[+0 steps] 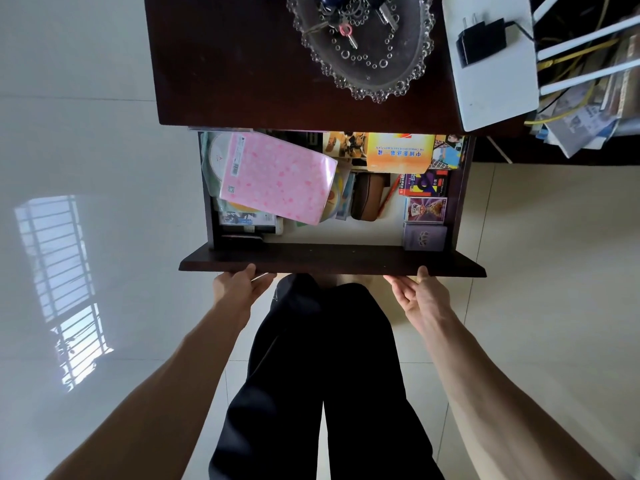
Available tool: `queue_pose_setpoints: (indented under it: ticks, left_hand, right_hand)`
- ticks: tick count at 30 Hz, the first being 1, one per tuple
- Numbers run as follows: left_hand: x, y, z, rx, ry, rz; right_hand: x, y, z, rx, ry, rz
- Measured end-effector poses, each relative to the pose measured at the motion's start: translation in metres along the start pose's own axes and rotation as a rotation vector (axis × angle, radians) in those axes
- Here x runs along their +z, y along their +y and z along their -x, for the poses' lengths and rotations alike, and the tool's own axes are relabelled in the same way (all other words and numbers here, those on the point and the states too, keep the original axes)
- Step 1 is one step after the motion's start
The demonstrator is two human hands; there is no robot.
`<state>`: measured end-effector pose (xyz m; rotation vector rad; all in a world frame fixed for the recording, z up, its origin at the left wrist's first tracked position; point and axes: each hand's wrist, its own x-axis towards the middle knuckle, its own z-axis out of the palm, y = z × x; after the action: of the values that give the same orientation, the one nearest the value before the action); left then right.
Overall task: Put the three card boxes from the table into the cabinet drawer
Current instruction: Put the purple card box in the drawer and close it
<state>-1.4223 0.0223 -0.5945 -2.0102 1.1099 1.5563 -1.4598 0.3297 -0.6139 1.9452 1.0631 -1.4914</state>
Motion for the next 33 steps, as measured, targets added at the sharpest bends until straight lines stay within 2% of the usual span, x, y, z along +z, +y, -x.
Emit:
queue_pose_setpoints:
  ticks: [20,33]
  left_hand:
    - [0.042,0.069,0.008,0.063,-0.047,0.03]
    - [0.085,0.118,0.015,0.136,-0.029,0.153]
  right_hand:
    - [0.062,-0.055,0.026,-0.079,-0.022,-0.09]
    - [0.106,-0.092,0.033,-0.175,-0.182,-0.158]
